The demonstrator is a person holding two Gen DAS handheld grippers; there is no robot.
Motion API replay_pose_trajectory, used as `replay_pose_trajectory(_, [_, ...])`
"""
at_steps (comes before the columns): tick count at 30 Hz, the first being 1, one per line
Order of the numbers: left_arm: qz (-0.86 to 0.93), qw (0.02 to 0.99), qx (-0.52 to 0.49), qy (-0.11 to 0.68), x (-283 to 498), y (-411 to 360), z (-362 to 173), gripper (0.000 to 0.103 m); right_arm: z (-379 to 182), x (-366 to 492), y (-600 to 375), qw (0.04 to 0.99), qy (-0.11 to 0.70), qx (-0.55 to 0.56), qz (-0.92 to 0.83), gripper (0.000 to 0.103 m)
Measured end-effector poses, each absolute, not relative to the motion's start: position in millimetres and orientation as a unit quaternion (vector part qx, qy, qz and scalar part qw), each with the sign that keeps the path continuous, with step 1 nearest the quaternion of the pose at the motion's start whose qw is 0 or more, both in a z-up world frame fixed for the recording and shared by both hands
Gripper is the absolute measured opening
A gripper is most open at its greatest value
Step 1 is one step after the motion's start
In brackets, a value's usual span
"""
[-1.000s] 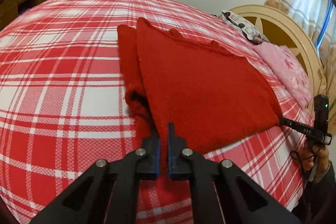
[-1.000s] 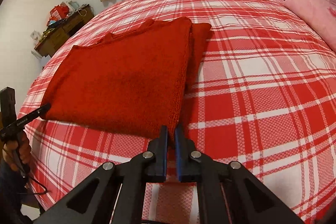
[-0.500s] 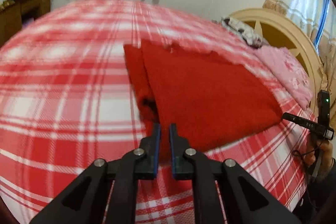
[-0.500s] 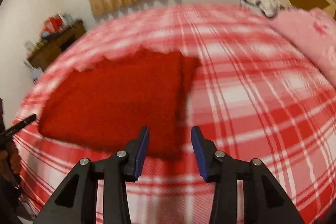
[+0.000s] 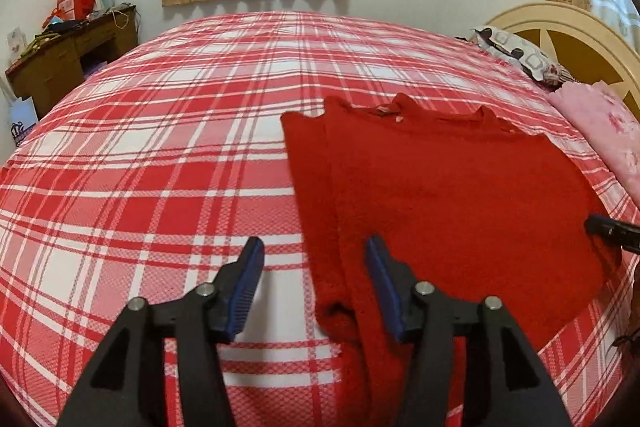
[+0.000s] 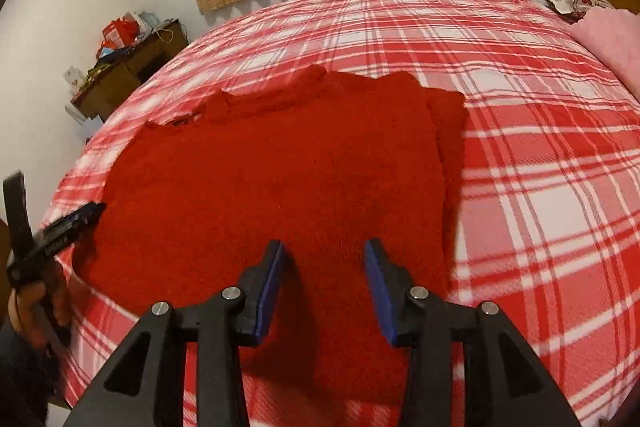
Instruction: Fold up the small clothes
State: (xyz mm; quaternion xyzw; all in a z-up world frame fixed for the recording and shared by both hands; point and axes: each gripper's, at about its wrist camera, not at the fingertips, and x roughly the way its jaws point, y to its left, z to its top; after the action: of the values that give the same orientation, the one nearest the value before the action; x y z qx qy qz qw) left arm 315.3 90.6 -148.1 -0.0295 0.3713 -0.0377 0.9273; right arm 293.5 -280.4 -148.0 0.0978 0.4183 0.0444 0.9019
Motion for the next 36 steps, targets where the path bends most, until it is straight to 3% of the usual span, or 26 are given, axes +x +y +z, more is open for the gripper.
replay_pose_trajectory(8, [-0.044,0.920,-0.069,0.383,318.6,101.6,-152.6,0.071,-141.1,283.7,-269.9,0.905,0.419,0.073,0.029,0.043])
replay_pose_trajectory(12, [-0.040,0.921,-0.077,0.381,313.5,102.4,-152.1,0.077,-137.1,284.1,-264.7,0.910,0.410,0.051,0.017,0.052])
replay_pose_trajectory(14, [-0.039,0.919,-0.079,0.384,314.7,102.7,-152.7,0.079,-156.7,291.7,-273.8,0.894,0.443,0.069,0.014,0.052])
replay_pose_trajectory(16, [-0.040,0.914,-0.089,0.393,317.8,105.7,-155.3,0.083,-156.9,282.2,-275.2,0.904,0.423,0.064,0.021,0.052])
replay_pose_trajectory(26, [-0.032,0.918,-0.065,0.390,304.0,105.1,-153.8,0.087,-148.8,275.6,-263.5,0.910,0.412,0.042,0.002,0.053])
replay_pose_trajectory(30, [-0.030,0.921,-0.046,0.386,300.2,102.7,-150.5,0.093,-132.3,265.2,-233.6,0.921,0.389,0.016,0.025,0.053])
replay_pose_trajectory(36, [-0.043,0.919,-0.034,0.390,301.5,105.2,-142.4,0.094,-130.4,269.6,-173.7,0.916,0.389,-0.037,0.085,0.053])
